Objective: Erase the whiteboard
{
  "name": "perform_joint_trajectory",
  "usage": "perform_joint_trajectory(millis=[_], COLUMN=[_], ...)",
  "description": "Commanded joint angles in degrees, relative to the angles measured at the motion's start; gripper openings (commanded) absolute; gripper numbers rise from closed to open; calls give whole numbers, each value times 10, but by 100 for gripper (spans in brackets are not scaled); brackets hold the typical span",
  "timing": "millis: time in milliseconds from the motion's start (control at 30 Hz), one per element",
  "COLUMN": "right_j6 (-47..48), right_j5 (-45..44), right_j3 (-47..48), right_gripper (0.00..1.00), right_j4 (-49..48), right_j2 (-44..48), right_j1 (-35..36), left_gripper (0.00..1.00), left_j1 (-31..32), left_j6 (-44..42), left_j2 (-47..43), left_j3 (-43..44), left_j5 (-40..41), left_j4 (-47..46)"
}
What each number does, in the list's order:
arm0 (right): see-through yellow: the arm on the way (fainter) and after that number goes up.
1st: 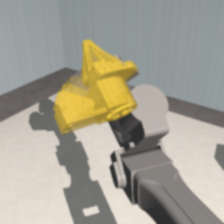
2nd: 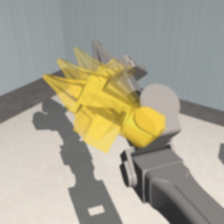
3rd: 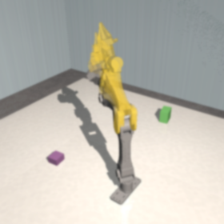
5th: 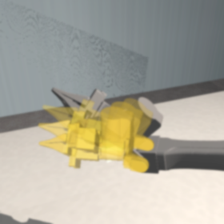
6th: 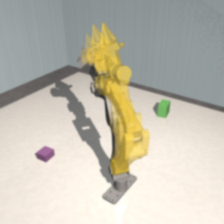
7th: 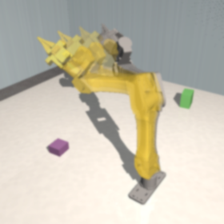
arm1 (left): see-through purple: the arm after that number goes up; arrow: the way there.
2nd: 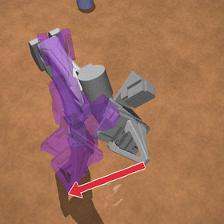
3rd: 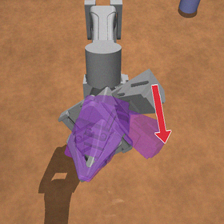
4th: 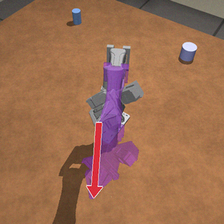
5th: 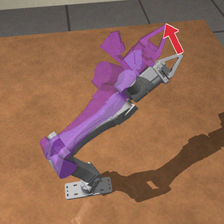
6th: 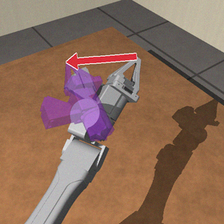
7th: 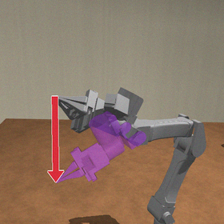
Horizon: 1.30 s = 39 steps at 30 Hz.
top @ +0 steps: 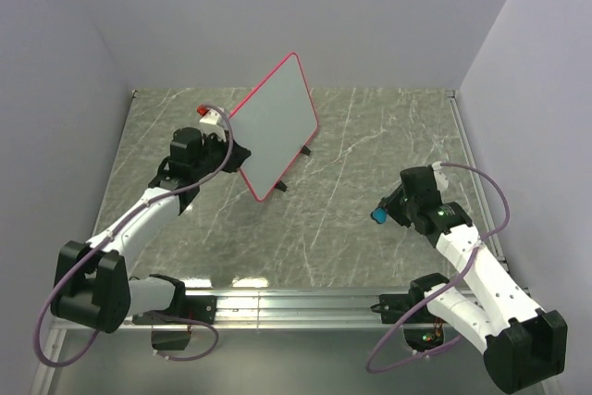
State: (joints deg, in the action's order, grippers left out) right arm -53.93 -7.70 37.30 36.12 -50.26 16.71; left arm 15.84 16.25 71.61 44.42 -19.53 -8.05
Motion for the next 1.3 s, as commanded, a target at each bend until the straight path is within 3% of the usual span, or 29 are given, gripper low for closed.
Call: perform_joint_trajectory(millis=[0,267,367,467,500,667,700,800,1267], right_j6=[14,22,25,30,31,41,42,48,54], right_j5=[-12,-12,-10,-7,-6,-1,-1,-1,-6], right_j3=[1,-1,-5,-6,-7,-11,-11,-13,-20], right_gripper=[0,0,0,0,0,0,0,0,0], right_j4=[-3,-11,-18,-25,-26,-32,-32,-33,-44], right_j2=[3,-11,-16,-19,-22,-24,-24,-21,-22], right_j1=[-5,-10,-12,-15,-16,-23,-24,-27,-28], left_gripper=[0,6,9,23,40,68,85,99,100], left_j1=[-8,-2,20,47,55,81,81,82,83], left_j6=[-17,19,16,12,12,19,21,30,40], left_j2=[-9,0,-9,-21,-25,-24,-17,-19,-89], left_j3=[-36,-38,-39,-49,-50,-46,-43,-36,43], left_j5=[85,73,108,156,172,194,194,210,214], left_j4=[105,159,172,176,178,191,198,206,280])
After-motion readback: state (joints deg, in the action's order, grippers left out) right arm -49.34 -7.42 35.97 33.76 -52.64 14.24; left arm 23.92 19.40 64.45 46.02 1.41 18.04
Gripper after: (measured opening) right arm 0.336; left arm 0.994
